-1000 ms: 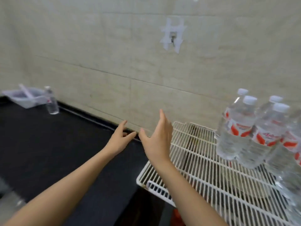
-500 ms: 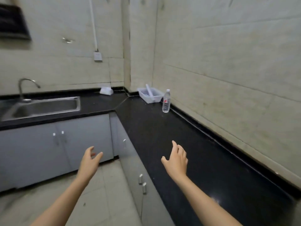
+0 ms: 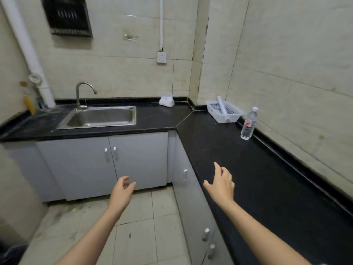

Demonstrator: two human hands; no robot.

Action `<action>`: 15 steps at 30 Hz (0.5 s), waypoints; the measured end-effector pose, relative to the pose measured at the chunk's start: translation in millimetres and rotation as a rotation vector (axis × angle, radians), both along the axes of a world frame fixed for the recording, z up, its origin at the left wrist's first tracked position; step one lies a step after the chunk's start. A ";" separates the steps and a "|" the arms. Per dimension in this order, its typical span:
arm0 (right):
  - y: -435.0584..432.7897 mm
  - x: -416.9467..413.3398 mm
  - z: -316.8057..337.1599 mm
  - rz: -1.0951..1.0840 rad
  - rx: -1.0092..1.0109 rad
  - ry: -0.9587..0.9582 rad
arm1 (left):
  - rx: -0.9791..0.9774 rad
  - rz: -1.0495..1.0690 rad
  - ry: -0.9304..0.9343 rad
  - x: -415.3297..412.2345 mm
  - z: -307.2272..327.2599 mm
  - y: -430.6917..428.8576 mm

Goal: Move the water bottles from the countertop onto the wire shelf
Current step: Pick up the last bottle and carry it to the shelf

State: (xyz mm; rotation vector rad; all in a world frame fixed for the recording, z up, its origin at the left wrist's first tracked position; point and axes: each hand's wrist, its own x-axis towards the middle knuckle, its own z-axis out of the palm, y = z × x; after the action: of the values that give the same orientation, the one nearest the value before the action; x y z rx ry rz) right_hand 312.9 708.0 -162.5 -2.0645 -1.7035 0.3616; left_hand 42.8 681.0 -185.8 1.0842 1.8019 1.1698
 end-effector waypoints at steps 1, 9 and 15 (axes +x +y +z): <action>17.0 1.3 -1.9 -0.002 -0.002 0.011 | 0.011 -0.011 0.007 -0.4 1.9 19.4; 170.2 8.2 -0.1 -0.005 -0.025 0.058 | 0.046 -0.021 0.063 -4.0 19.6 166.3; 248.5 -18.9 -20.4 0.039 -0.104 0.038 | -0.013 0.004 0.060 -32.9 0.1 225.8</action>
State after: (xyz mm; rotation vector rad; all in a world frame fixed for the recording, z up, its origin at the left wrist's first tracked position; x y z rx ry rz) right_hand 293.9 956.5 -182.8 -2.0858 -1.7383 0.5081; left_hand 9.9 906.8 -185.7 1.1189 1.8556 1.1379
